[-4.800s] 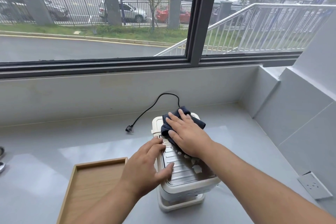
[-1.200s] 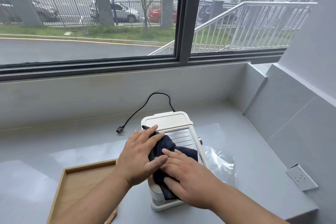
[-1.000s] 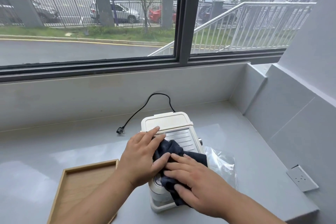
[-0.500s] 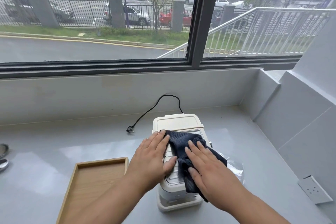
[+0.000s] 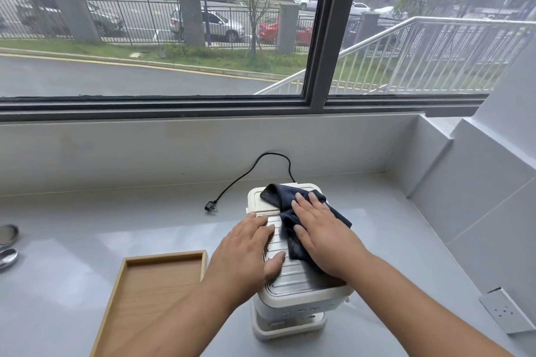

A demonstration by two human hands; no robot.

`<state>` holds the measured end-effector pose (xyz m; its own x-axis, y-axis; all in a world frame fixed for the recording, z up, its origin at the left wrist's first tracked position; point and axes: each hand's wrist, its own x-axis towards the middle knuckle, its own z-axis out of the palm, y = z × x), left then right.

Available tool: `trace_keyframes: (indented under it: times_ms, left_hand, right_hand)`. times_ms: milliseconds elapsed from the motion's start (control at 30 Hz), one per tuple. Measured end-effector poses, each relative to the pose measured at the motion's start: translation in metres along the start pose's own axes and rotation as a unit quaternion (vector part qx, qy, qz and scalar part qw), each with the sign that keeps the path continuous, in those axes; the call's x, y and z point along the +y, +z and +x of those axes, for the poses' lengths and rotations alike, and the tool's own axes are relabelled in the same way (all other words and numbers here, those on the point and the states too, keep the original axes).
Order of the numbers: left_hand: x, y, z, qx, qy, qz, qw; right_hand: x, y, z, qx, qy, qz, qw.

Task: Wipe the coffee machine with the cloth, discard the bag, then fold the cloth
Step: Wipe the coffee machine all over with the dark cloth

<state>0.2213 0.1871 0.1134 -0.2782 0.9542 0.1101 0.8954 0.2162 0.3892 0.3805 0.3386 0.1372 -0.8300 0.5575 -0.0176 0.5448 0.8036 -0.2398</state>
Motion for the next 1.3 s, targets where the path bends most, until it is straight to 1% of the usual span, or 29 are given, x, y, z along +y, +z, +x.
trace_keyframes:
  times_ms: [133,300,467,533,633,733,800,900,967,1033,1133,1233,1300]
  left_hand:
    - [0.000,0.000,0.000,0.002,0.001,-0.003,1.000]
    - [0.001,-0.001,0.001,0.011,-0.001,-0.006,1.000]
    - [0.002,-0.005,0.004,0.014,0.005,0.021,1.000]
    - [0.002,-0.005,0.005,0.011,0.007,0.038,0.999]
    - [0.001,-0.004,0.008,0.016,0.016,0.061,0.998]
    - [0.001,-0.006,0.011,0.027,0.038,0.087,0.995]
    - [0.003,-0.008,0.014,0.024,0.051,0.111,0.992]
    - [0.007,-0.010,0.022,-0.012,0.042,0.136,0.990]
    - [0.010,-0.007,0.028,-0.034,0.024,0.114,0.993]
    - [0.015,-0.001,0.034,-0.055,0.012,0.096,0.994]
    - [0.015,0.003,0.041,-0.061,-0.009,0.083,0.995]
    - [0.014,0.006,0.043,-0.064,-0.014,0.082,0.995]
    - [0.014,0.006,0.042,-0.065,-0.014,0.079,0.995]
  right_hand:
    - [-0.007,-0.002,0.027,0.002,-0.022,0.022,1.000]
    - [-0.024,-0.001,0.052,-0.005,-0.071,0.025,0.997]
    - [-0.014,-0.005,0.053,0.021,-0.093,0.030,0.995]
    - [-0.004,-0.007,0.051,0.045,-0.081,0.034,0.995]
    - [0.012,-0.009,0.049,0.074,-0.023,0.071,0.994]
    - [0.026,-0.008,0.048,0.082,0.034,0.126,0.988]
    - [0.032,-0.008,0.049,0.098,0.076,0.186,0.975]
    - [0.041,-0.010,0.049,0.120,0.170,0.311,0.927]
    - [0.049,-0.008,0.048,0.119,0.209,0.366,0.899]
    - [0.055,-0.007,0.043,0.126,0.228,0.421,0.869]
    - [0.056,-0.002,0.033,0.130,0.238,0.475,0.837]
    - [0.058,0.004,0.019,0.117,0.243,0.504,0.821]
    - [0.058,0.007,0.006,0.119,0.248,0.500,0.821]
